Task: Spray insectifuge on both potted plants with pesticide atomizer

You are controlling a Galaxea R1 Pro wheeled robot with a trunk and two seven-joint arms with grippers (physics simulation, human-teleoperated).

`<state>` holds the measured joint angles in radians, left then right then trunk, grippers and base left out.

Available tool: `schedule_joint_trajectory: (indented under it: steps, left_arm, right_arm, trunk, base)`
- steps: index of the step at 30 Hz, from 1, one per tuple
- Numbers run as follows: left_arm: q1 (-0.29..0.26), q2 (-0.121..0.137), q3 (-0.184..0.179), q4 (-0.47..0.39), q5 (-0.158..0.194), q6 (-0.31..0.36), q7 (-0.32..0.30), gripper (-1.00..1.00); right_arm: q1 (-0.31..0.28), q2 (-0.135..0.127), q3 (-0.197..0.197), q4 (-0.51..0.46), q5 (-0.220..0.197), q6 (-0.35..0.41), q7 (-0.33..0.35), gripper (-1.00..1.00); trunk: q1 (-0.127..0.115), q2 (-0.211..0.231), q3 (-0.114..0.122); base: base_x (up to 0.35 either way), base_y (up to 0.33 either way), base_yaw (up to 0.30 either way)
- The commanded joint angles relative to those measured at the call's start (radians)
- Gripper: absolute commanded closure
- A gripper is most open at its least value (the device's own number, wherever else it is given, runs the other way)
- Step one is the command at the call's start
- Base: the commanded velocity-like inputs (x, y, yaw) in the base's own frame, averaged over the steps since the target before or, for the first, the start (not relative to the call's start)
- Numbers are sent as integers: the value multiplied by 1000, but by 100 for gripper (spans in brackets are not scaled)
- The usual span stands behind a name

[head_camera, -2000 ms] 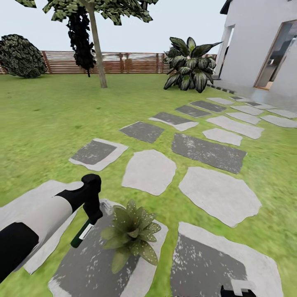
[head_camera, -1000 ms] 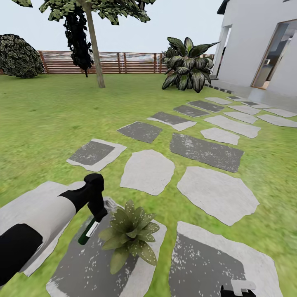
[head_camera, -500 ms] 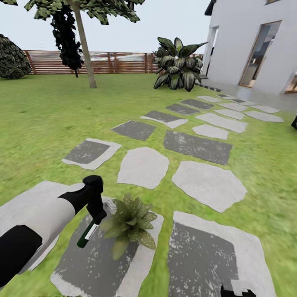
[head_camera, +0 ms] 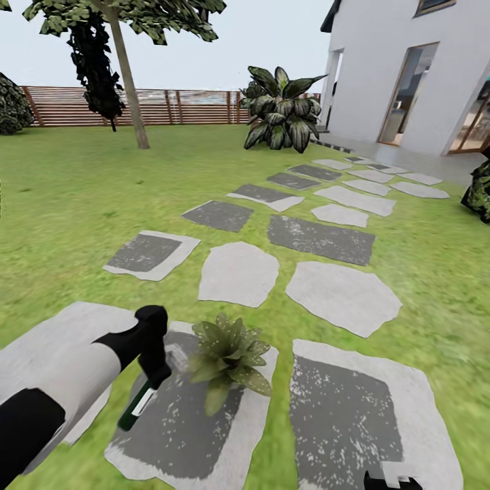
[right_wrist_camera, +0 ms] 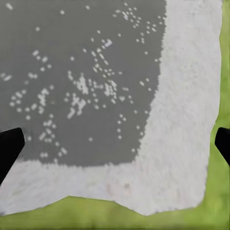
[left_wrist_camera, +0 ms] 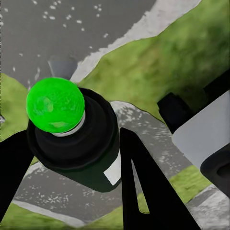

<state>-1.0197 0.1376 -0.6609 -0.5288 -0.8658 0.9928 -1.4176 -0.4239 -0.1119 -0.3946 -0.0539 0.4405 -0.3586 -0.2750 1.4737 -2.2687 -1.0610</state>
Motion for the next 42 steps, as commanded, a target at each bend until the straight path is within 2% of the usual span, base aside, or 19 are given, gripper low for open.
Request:
schedule_joint_trajectory:
  steps: [1,7,12,15,19,25,34,38,42]
  left_arm:
    - [5,0,-4,-2,-6,10,-7,100]
    - [35,-13,-2,-7,1,10,-3,100]
    - [38,-52,0,-16,1,10,-3,100]
    - [39,-37,22,-7,1,10,-2,100]
    - [64,7,75,-5,1,7,1,100]
    - [94,-1,85,-15,2,7,65,100]
    - [98,-2,86,-4,4,6,74,100]
    - [108,-11,85,-4,4,6,74,100]
    - [134,-30,84,-6,4,5,77,100]
  right_arm:
    - [-1,0,-7,2,11,-4,-4,-100]
    - [-1,0,-8,2,11,-4,-4,-100]
    - [-1,-1,-7,4,12,-5,-4,-100]
    - [-1,-2,-7,3,12,-4,-4,-100]
    - [-1,-1,-7,3,12,-4,-4,-100]
    - [-1,0,-7,3,12,-3,-4,-100]
    - [-1,1,-7,3,12,-3,-4,-100]
    - [-1,1,-7,3,11,-3,-4,-100]
    - [-1,2,-7,3,11,-3,-4,-100]
  trunk:
    - [0,0,-1]
    - [0,0,-1]
    - [0,0,-1]
    - [0,0,-1]
    - [0,0,-1]
    - [0,0,-1]
    - [0,0,-1]
    - [0,0,-1]
    - [0,0,-1]
  base:
    - [-1,185,0]
    - [0,44,0]
    - [0,1,0]
    - [0,0,0]
    - [0,0,0]
    - [0,0,0]
    - [-3,-140,79]
    - [-124,-252,101]
    - [-178,-204,12]
